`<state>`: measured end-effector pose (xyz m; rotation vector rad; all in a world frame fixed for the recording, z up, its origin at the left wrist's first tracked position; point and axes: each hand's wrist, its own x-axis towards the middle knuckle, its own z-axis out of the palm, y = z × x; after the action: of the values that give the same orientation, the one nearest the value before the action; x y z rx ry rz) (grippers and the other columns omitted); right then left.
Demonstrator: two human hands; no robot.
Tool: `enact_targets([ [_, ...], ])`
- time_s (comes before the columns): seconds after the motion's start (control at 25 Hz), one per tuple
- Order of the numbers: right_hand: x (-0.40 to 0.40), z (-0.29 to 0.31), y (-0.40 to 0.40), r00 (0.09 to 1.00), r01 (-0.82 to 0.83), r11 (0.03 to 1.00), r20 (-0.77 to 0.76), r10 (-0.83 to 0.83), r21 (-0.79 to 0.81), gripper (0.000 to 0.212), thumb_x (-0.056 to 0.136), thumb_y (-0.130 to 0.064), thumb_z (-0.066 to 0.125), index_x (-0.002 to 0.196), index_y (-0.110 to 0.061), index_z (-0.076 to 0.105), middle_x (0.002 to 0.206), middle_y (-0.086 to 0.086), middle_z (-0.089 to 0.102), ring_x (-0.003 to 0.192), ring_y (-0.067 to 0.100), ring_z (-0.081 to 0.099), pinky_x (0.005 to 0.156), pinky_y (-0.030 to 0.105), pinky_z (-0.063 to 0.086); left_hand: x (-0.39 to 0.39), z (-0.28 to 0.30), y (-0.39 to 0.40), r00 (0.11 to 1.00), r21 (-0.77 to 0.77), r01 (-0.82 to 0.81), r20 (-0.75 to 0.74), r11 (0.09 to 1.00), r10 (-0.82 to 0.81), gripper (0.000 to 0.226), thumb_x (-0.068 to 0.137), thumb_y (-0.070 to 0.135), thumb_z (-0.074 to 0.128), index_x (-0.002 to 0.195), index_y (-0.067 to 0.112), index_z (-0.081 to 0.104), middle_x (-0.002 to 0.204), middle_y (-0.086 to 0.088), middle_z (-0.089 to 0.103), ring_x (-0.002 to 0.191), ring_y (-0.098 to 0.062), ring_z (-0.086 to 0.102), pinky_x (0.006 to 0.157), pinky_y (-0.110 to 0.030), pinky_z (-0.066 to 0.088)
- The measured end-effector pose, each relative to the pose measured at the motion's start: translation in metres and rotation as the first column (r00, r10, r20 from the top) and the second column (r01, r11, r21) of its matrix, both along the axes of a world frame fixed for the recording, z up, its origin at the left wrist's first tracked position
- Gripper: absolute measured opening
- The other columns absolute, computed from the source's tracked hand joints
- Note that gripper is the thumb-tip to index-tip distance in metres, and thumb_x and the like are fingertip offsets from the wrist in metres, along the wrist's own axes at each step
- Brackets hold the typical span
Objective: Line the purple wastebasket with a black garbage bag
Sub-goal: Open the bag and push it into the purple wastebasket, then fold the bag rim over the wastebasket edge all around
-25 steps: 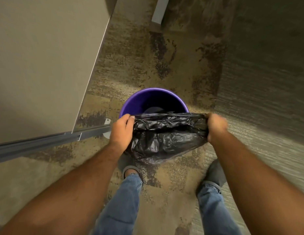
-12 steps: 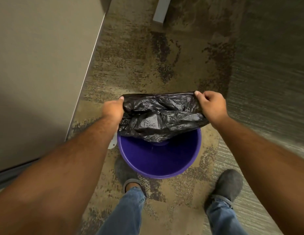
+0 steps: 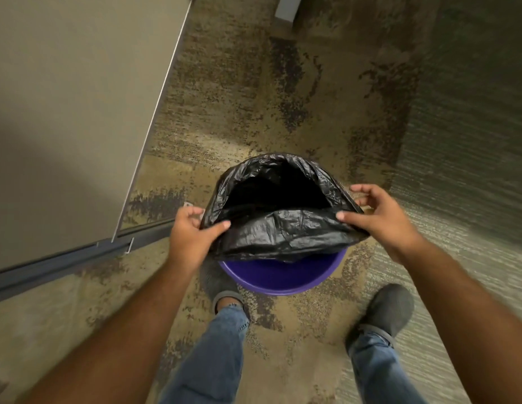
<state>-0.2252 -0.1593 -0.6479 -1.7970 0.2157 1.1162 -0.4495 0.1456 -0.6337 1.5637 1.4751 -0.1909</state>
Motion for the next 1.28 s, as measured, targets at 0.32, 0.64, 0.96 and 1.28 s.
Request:
enact_targets([
  [0.32, -0.032, 0.02, -0.015, 0.967, 0.179, 0.982, -0.172, -0.187, -0.062, 0.036, 0.078, 0.02, 0.079, 0.102, -0.004, 0.067, 0.083, 0.01, 0.078, 0.062, 0.014, 0.076, 0.053, 0.02, 0.059, -0.037, 0.029, -0.066, 0.854, -0.44, -0.457, 0.024, 0.773, 0.519, 0.018, 0.102, 0.002, 0.061, 0.118, 0.007, 0.068, 0.113, -0.016, 0.081, 0.101, -0.031, 0.08, 0.079, -0.04, 0.066],
  [0.64, -0.067, 0.019, -0.047, 0.959, 0.119, 0.982, -0.239, -0.151, -0.145, 0.035, 0.076, 0.018, 0.082, 0.092, -0.009, 0.067, 0.061, -0.005, 0.063, 0.05, 0.007, 0.06, 0.049, 0.02, 0.051, -0.07, 0.013, -0.105, 0.673, -0.444, -0.656, 0.023, 0.61, 0.74, 0.02, 0.109, 0.008, 0.049, 0.111, 0.012, 0.069, 0.106, -0.013, 0.08, 0.084, -0.022, 0.077, 0.067, -0.035, 0.061],
  [0.96, -0.09, -0.023, -0.028, 0.997, 0.046, 0.978, -0.053, -0.058, -0.203, 0.031, 0.087, 0.023, 0.062, 0.082, -0.008, 0.064, 0.054, -0.012, 0.068, 0.046, -0.002, 0.055, 0.042, 0.015, 0.044, -0.058, -0.011, -0.086, 0.729, -0.359, -0.612, 0.09, 0.704, 0.679, 0.012, 0.106, 0.019, 0.059, 0.098, 0.025, 0.066, 0.083, 0.003, 0.08, 0.076, -0.015, 0.074, 0.072, -0.033, 0.056],
  [1.28, -0.096, -0.009, -0.071, 0.912, 0.162, 0.974, -0.353, -0.209, -0.158, 0.021, 0.092, 0.013, 0.072, 0.101, -0.002, 0.06, 0.078, 0.014, 0.072, 0.088, 0.039, 0.082, 0.065, 0.031, 0.067, -0.071, -0.004, -0.09, 0.743, -0.5, -0.522, 0.132, 0.691, 0.656, 0.015, 0.109, 0.021, 0.056, 0.106, 0.015, 0.07, 0.096, -0.004, 0.083, 0.09, -0.017, 0.078, 0.095, -0.039, 0.057],
])
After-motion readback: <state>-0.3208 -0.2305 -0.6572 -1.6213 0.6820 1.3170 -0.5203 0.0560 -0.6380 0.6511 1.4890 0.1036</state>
